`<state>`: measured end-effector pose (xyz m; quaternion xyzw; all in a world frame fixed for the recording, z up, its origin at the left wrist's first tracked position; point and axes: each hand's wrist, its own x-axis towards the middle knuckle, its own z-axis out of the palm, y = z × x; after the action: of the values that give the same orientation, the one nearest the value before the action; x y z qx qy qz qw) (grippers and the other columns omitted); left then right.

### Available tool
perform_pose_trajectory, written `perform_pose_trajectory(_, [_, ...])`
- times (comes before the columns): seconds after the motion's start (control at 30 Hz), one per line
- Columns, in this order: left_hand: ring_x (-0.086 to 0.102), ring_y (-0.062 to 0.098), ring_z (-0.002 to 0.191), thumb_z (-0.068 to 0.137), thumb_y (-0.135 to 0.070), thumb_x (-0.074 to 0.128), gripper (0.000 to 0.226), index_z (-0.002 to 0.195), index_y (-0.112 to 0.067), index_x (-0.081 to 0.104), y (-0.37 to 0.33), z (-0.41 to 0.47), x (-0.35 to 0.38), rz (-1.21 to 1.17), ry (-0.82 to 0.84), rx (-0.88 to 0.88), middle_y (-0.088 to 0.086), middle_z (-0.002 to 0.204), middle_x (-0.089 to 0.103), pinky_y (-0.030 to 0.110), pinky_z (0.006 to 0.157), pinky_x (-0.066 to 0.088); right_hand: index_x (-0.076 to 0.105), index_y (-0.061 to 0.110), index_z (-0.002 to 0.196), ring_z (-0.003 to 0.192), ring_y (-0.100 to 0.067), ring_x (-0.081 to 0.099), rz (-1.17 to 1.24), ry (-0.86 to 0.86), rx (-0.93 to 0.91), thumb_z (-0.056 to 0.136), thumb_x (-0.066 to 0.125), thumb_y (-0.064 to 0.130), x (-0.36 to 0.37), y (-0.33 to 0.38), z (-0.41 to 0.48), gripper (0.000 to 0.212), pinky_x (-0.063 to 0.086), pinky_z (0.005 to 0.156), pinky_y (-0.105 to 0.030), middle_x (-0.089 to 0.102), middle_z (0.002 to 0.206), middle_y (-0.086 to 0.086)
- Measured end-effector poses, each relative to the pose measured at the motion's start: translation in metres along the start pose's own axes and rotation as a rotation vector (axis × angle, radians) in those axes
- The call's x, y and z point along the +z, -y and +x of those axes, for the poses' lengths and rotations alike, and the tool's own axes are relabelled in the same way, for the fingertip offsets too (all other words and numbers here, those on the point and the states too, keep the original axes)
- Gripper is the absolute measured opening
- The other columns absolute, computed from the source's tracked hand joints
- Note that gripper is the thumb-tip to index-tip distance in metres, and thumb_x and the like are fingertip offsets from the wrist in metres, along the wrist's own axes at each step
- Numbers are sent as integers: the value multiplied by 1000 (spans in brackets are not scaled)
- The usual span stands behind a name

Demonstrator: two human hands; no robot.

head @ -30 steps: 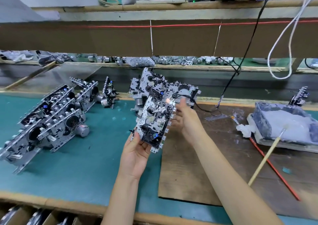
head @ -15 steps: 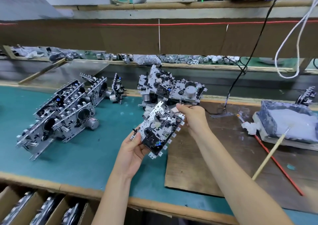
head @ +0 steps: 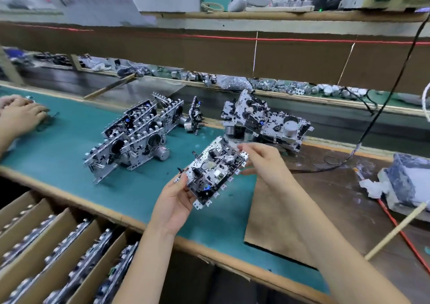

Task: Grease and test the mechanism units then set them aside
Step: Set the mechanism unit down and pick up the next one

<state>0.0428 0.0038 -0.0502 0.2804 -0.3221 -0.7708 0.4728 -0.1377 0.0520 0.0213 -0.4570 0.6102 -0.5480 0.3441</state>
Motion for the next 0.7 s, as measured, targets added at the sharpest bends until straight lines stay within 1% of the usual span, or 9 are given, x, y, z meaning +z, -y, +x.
perform_pose_trajectory(0.1, [70, 13, 59, 94, -11, 43, 43, 66, -10, 75, -18, -23, -15, -37, -138, -4, 3, 71, 73, 23, 48, 53, 61, 11, 101, 58, 6, 57, 46, 34, -179, 93, 48, 2, 24, 8, -11, 17, 53, 59, -17, 61, 92, -5])
perform_pose_trajectory(0.2, [68, 14, 53, 97, -13, 39, 55, 54, -8, 74, -37, -51, -31, -76, -236, 39, 3, 64, 72, 21, 39, 49, 62, 23, 96, 71, -1, 59, 34, 261, -303, 89, 56, 3, 51, 15, -24, 22, 52, 67, -27, 63, 93, -1])
perform_pose_trajectory(0.3, [63, 16, 43, 96, -12, 41, 56, 50, -4, 71, -52, -77, -54, -200, -369, 77, 8, 59, 68, 17, 34, 44, 63, 14, 96, 77, -4, 57, -82, 427, -507, 80, 66, -3, 82, 20, -35, 23, 51, 77, -21, 59, 95, -1])
perform_pose_trajectory(0.43, [60, 12, 40, 98, -14, 40, 27, 87, 2, 59, -70, -113, -83, -385, -542, 37, 11, 74, 58, 15, 35, 44, 67, -3, 93, 72, -16, 56, -221, 482, -738, 78, 68, -5, 126, 27, -41, 15, 51, 72, -23, 56, 89, -7])
perform_pose_trajectory(0.5, [61, 12, 40, 86, -10, 61, 12, 83, 0, 57, -80, -135, -97, -338, -601, 68, 12, 70, 61, 15, 37, 46, 67, -5, 86, 68, -16, 52, -281, 545, -801, 79, 69, -2, 149, 30, -44, 8, 44, 66, -18, 54, 82, -5])
perform_pose_trajectory(0.57, [60, 14, 38, 52, -5, 88, 28, 64, 2, 65, -92, -167, -111, -300, -623, 75, 14, 60, 63, 17, 35, 46, 66, -4, 84, 67, -17, 49, -326, 628, -850, 80, 69, 2, 174, 31, -53, 8, 38, 63, -19, 51, 79, -2])
perform_pose_trajectory(0.6, [61, 15, 38, 57, -2, 87, 22, 60, 4, 66, -97, -185, -121, -251, -660, 68, 15, 55, 63, 18, 34, 46, 65, -4, 84, 67, -16, 48, -329, 663, -876, 81, 68, 2, 188, 31, -60, 8, 35, 62, -20, 50, 78, 0])
perform_pose_trajectory(0.67, [66, 20, 49, 93, -12, 55, 25, 90, 11, 64, -106, -221, -136, -21, -789, 28, 22, 67, 67, 22, 40, 51, 64, -4, 83, 68, -13, 45, -312, 717, -912, 80, 68, 1, 217, 33, -76, 7, 31, 63, -18, 50, 77, 0])
perform_pose_trajectory(0.7, [67, 23, 58, 98, -18, 46, 32, 108, 9, 58, -109, -237, -143, 135, -867, -2, 25, 83, 68, 25, 45, 53, 63, -5, 82, 70, -13, 46, -303, 748, -919, 80, 68, 0, 232, 36, -86, 7, 30, 64, -18, 53, 76, -3])
